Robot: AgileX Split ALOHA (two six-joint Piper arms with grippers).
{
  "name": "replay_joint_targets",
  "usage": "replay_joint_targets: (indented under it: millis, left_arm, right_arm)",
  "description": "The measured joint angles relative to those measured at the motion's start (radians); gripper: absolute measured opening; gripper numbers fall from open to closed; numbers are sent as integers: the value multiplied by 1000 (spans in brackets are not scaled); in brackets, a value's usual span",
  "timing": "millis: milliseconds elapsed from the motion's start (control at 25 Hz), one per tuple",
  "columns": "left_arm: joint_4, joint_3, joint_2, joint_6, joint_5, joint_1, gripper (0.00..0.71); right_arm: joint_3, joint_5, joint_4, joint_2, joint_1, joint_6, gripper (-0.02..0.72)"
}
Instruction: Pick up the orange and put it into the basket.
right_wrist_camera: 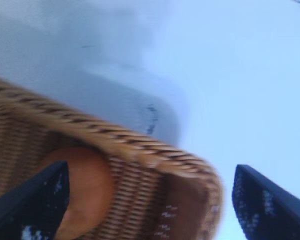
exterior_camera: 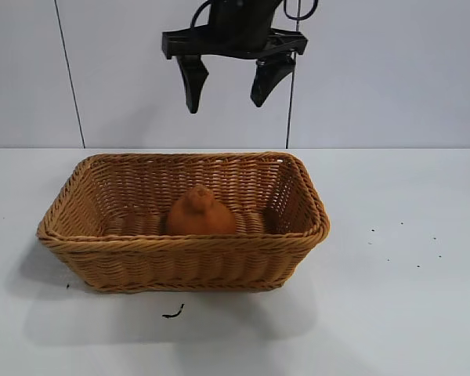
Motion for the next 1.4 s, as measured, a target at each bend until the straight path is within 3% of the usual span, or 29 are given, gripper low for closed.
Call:
replay_joint_targets:
  millis: [360, 680, 1400]
  left_arm:
    - [0, 0, 0, 0, 0, 0, 696]
    - [0, 0, 0, 0, 0, 0, 696]
    - [0, 0, 0, 0, 0, 0, 697]
  right_arm:
    - [0, 0, -2, 0, -207, 0, 610]
    - [81, -2, 47, -53, -239, 0, 610]
    - [1071, -4, 60, -781, -158, -24, 610]
